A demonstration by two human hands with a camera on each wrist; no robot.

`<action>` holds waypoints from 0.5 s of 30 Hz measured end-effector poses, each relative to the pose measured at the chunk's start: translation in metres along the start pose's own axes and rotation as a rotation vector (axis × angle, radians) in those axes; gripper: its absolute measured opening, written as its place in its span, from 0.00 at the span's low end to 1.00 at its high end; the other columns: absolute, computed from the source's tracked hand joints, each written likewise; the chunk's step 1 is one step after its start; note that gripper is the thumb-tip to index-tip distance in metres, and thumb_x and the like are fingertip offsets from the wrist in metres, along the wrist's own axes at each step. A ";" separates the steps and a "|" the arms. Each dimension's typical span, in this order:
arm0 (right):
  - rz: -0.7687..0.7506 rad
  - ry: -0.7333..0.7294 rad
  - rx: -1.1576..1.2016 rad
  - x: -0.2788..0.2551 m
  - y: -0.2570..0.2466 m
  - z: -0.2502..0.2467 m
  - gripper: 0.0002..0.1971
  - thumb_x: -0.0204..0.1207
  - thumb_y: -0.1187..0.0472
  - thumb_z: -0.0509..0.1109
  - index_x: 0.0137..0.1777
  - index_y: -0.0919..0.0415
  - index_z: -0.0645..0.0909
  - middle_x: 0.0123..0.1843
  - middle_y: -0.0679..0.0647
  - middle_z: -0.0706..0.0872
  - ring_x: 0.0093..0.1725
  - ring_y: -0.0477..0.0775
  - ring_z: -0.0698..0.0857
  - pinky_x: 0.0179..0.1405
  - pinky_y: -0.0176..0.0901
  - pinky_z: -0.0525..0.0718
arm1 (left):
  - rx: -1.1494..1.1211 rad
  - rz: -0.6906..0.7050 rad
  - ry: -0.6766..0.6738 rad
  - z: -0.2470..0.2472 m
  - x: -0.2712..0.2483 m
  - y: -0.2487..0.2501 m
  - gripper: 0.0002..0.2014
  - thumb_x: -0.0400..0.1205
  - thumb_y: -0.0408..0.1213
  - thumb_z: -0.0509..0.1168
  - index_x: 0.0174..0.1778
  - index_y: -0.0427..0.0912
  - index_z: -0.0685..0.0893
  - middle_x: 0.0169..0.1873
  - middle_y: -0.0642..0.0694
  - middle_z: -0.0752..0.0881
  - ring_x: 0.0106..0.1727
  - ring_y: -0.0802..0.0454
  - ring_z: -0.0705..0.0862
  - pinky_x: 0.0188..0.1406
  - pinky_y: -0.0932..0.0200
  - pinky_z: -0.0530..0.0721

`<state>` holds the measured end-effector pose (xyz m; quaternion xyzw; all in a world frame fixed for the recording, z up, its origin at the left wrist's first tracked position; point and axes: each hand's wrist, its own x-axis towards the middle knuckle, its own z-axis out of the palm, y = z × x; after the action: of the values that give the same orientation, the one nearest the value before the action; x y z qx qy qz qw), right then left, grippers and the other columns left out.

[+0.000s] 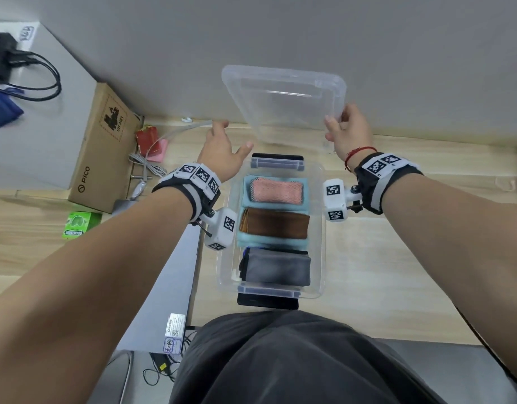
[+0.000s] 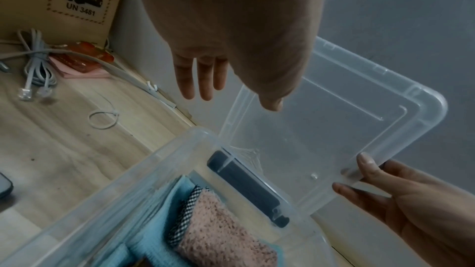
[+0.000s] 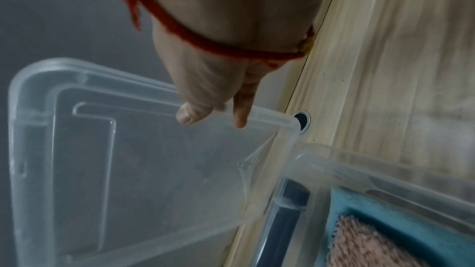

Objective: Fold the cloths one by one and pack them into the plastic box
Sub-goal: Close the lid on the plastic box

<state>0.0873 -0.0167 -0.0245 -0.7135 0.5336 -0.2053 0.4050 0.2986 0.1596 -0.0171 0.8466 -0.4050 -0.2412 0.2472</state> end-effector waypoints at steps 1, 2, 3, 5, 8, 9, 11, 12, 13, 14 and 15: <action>-0.016 0.017 -0.019 -0.002 -0.001 -0.006 0.19 0.78 0.44 0.66 0.53 0.60 0.74 0.50 0.56 0.83 0.46 0.60 0.88 0.42 0.53 0.88 | 0.014 0.007 -0.002 0.000 -0.005 0.003 0.35 0.81 0.56 0.65 0.77 0.39 0.61 0.73 0.37 0.71 0.68 0.41 0.78 0.70 0.48 0.75; -0.033 0.035 -0.051 -0.006 -0.001 -0.013 0.19 0.76 0.43 0.67 0.50 0.59 0.73 0.48 0.56 0.83 0.45 0.60 0.87 0.44 0.57 0.87 | 0.030 0.010 -0.009 0.000 -0.011 0.007 0.34 0.81 0.55 0.65 0.76 0.39 0.63 0.72 0.37 0.72 0.67 0.42 0.78 0.69 0.48 0.75; -0.050 0.060 -0.087 -0.008 0.000 -0.019 0.17 0.77 0.44 0.67 0.48 0.58 0.72 0.45 0.55 0.81 0.42 0.59 0.84 0.43 0.54 0.84 | 0.047 0.010 -0.018 0.001 -0.014 0.010 0.33 0.81 0.54 0.65 0.76 0.39 0.64 0.71 0.37 0.72 0.67 0.43 0.78 0.68 0.49 0.75; -0.073 0.126 -0.163 -0.019 0.003 -0.039 0.14 0.79 0.47 0.68 0.46 0.57 0.70 0.41 0.51 0.77 0.40 0.55 0.77 0.40 0.45 0.75 | 0.073 0.021 -0.037 0.007 -0.026 0.021 0.31 0.81 0.52 0.66 0.75 0.40 0.66 0.70 0.39 0.74 0.65 0.43 0.79 0.67 0.50 0.76; -0.061 0.222 -0.255 -0.031 0.012 -0.071 0.12 0.78 0.50 0.70 0.47 0.56 0.72 0.42 0.50 0.79 0.43 0.55 0.78 0.42 0.46 0.75 | 0.096 0.045 -0.068 0.018 -0.042 0.041 0.29 0.81 0.51 0.67 0.73 0.41 0.68 0.67 0.40 0.76 0.64 0.43 0.80 0.66 0.50 0.76; -0.051 0.237 -0.275 -0.036 0.016 -0.081 0.11 0.78 0.50 0.70 0.47 0.55 0.72 0.43 0.50 0.80 0.45 0.56 0.80 0.43 0.46 0.76 | 0.098 0.049 -0.079 0.023 -0.049 0.048 0.28 0.81 0.51 0.67 0.72 0.41 0.69 0.66 0.41 0.77 0.64 0.44 0.79 0.66 0.51 0.76; -0.044 0.263 -0.290 -0.047 0.025 -0.101 0.10 0.79 0.51 0.69 0.47 0.54 0.72 0.44 0.50 0.80 0.47 0.58 0.82 0.45 0.47 0.77 | 0.106 0.061 -0.095 0.035 -0.062 0.064 0.27 0.81 0.50 0.67 0.72 0.41 0.70 0.65 0.42 0.79 0.64 0.44 0.79 0.65 0.52 0.76; -0.046 0.283 -0.295 -0.054 0.030 -0.112 0.10 0.79 0.51 0.68 0.47 0.55 0.72 0.44 0.50 0.80 0.47 0.58 0.81 0.46 0.48 0.77 | 0.112 0.073 -0.104 0.041 -0.069 0.072 0.27 0.81 0.50 0.67 0.72 0.41 0.70 0.65 0.42 0.80 0.64 0.43 0.80 0.64 0.53 0.76; -0.052 0.307 -0.297 -0.064 0.036 -0.126 0.10 0.81 0.51 0.66 0.48 0.56 0.71 0.43 0.51 0.79 0.46 0.58 0.80 0.45 0.49 0.76 | 0.118 0.087 -0.118 0.050 -0.078 0.083 0.28 0.81 0.50 0.67 0.72 0.41 0.70 0.65 0.41 0.80 0.64 0.43 0.80 0.63 0.53 0.75; -0.058 0.327 -0.296 -0.073 0.042 -0.138 0.10 0.82 0.51 0.63 0.50 0.58 0.71 0.43 0.53 0.78 0.44 0.58 0.78 0.43 0.50 0.75 | 0.119 0.096 -0.135 0.057 -0.085 0.092 0.28 0.81 0.51 0.67 0.72 0.40 0.70 0.65 0.41 0.80 0.64 0.43 0.80 0.62 0.54 0.75; -0.053 0.353 -0.297 -0.080 0.048 -0.149 0.12 0.84 0.51 0.61 0.51 0.60 0.71 0.42 0.54 0.77 0.43 0.58 0.77 0.41 0.50 0.73 | 0.116 0.096 -0.152 0.064 -0.092 0.101 0.29 0.81 0.51 0.67 0.73 0.39 0.69 0.65 0.41 0.80 0.65 0.43 0.79 0.61 0.54 0.75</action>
<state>-0.0773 -0.0007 0.0365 -0.7322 0.6015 -0.2565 0.1904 0.1517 0.1637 0.0154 0.8184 -0.4760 -0.2688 0.1773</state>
